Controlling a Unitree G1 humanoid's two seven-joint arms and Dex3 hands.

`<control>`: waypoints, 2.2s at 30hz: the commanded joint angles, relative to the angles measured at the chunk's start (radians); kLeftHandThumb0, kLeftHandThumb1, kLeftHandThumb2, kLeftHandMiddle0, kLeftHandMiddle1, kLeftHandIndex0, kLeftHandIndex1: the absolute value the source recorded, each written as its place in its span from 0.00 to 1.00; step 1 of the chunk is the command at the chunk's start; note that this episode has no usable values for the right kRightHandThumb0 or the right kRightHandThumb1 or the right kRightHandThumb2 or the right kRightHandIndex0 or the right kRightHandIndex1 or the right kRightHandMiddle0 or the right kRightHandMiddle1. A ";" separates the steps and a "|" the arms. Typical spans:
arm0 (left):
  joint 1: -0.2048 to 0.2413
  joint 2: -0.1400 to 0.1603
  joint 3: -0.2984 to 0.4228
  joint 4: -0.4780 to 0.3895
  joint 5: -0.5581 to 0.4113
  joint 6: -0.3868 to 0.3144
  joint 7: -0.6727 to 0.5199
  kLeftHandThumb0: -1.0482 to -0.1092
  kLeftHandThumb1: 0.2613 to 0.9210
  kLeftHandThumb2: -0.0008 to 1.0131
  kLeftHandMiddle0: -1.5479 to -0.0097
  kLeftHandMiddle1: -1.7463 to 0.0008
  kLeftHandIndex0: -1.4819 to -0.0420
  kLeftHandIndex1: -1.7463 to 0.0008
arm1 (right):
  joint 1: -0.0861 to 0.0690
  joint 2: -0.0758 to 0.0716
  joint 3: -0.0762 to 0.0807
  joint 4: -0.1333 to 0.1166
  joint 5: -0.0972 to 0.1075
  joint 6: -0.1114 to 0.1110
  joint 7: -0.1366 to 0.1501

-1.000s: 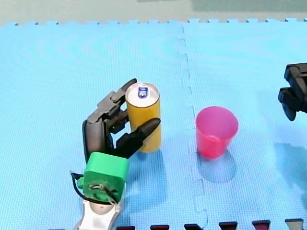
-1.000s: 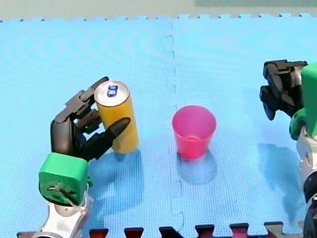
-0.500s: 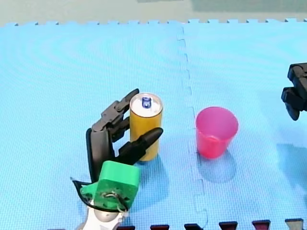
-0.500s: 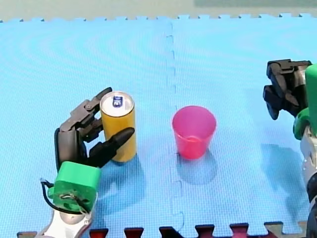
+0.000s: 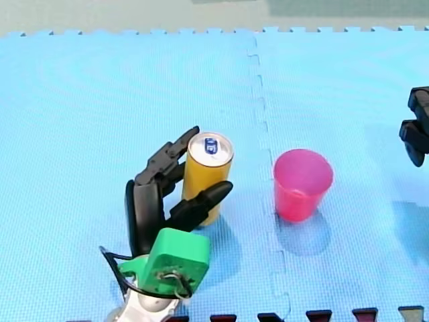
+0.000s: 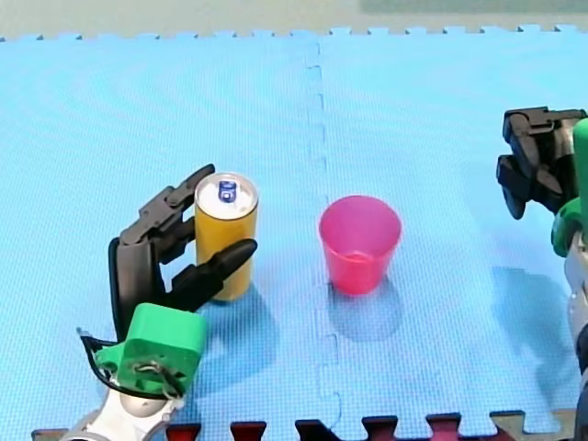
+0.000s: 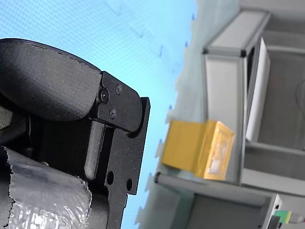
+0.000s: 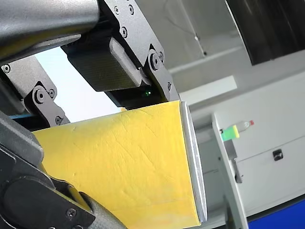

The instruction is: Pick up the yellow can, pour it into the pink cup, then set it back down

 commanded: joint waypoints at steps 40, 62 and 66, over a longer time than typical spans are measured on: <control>0.037 0.074 -0.118 0.022 0.202 0.147 0.227 0.53 0.75 0.00 0.30 1.00 0.36 1.00 | 0.000 -0.011 -0.001 -0.008 0.001 -0.007 0.009; -0.023 0.120 -0.317 0.073 0.418 0.327 0.574 0.00 0.91 0.02 0.87 1.00 0.89 1.00 | 0.000 -0.007 -0.004 -0.009 0.003 -0.011 0.008; -0.030 0.121 -0.337 0.078 0.404 0.336 0.578 0.00 0.96 0.03 0.89 1.00 0.91 1.00 | -0.001 -0.007 -0.003 -0.009 0.004 -0.010 0.006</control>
